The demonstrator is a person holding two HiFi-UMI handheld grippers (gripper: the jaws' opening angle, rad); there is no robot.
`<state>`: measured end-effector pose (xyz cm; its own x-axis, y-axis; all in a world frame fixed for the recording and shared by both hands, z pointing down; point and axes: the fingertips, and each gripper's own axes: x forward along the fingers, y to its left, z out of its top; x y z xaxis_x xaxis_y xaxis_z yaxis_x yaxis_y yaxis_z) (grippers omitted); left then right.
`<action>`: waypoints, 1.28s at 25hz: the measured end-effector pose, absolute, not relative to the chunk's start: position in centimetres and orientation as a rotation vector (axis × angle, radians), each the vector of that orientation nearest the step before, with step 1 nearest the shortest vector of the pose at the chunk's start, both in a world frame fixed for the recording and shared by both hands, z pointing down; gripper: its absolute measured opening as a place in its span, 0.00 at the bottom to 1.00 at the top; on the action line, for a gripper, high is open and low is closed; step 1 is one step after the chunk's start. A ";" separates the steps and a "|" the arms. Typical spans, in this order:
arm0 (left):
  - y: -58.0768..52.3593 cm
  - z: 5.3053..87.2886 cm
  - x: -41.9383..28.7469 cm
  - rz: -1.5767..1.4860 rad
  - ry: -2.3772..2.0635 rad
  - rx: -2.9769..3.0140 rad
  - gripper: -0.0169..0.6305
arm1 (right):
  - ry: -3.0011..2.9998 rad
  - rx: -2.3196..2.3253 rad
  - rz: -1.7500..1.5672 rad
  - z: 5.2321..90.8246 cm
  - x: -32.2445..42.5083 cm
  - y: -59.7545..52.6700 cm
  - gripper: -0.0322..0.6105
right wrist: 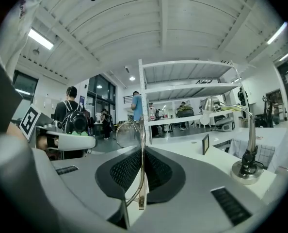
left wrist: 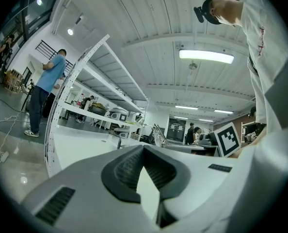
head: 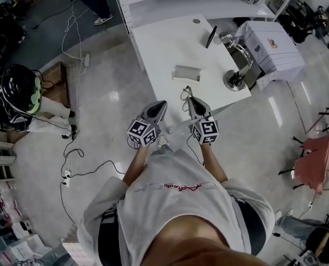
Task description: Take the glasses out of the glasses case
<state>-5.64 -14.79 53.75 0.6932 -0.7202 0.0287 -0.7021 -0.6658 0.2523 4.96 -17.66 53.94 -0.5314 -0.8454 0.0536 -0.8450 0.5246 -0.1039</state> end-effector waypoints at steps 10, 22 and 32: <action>-5.9 53.9 -3.2 -0.106 -1.139 2.669 0.03 | 2.766 -1.518 -0.207 55.0 7.0 -7.1 0.08; 1.6 53.7 -2.3 -0.121 -1.152 2.695 0.03 | 2.735 -1.522 -0.157 54.6 7.8 1.2 0.08; 4.2 54.1 -1.2 -0.139 -1.140 2.675 0.03 | 2.737 -1.526 -0.124 53.7 8.0 3.3 0.08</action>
<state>-1.22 4.16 54.13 0.6928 -0.7212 0.0030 -0.6994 -0.6708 0.2467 7.97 3.25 53.71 -0.5262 -0.8497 0.0335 -0.8492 0.5231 -0.0716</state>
